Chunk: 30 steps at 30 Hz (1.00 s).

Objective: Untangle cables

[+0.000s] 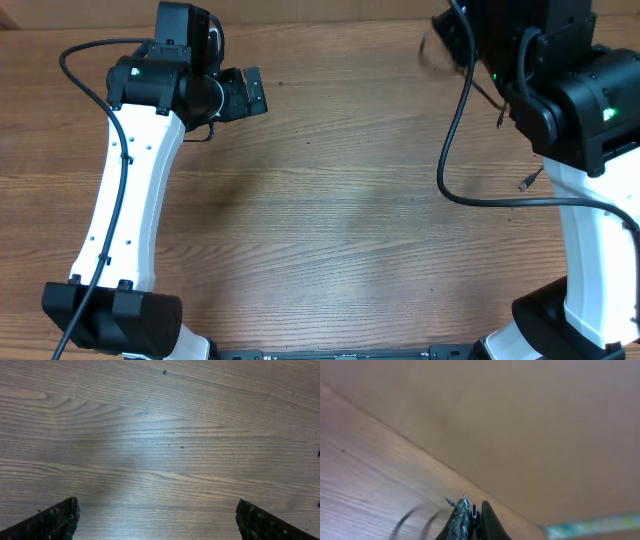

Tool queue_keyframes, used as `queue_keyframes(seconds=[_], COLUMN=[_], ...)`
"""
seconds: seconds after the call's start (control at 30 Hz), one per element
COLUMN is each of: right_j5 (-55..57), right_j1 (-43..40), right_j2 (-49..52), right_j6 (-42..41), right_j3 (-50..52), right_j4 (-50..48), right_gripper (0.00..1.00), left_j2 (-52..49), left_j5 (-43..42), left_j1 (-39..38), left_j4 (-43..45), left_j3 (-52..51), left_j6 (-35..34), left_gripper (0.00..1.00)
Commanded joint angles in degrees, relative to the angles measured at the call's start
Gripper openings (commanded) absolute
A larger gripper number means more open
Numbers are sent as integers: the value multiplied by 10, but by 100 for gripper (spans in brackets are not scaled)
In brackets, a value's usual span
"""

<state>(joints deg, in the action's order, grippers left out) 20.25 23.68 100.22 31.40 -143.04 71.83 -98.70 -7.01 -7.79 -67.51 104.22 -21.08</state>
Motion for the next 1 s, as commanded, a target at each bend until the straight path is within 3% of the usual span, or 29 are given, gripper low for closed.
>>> queue_keyframes(seconds=[0.0, 0.13, 0.3, 0.47, 0.8, 0.97], right_j5=[85, 177, 172, 145, 139, 140], right_j1=[-14, -20, -20, -20, -21, -22], right_j2=[0, 0, 0, 1, 24, 28], right_j6=[-35, -95, -190, -292, -494, -571], right_j3=[-9, -9, -9, -9, -9, -9], right_j4=[-35, -74, -79, -73, -73, -73], right_gripper=[4, 4, 4, 4, 4, 4], left_j2=[-2, -2, -2, -2, -3, -4], left_j5=[-9, -58, -131, -128, -104, -87], left_j1=[-1, -1, -2, -1, -45, -89], left_j4=[-1, 3, 12, 31, 31, 45], left_j3=[-2, -2, -2, -2, -2, -2], left_j6=[-10, -10, -13, -19, -331, -405], left_gripper=[100, 100, 100, 100, 99, 100])
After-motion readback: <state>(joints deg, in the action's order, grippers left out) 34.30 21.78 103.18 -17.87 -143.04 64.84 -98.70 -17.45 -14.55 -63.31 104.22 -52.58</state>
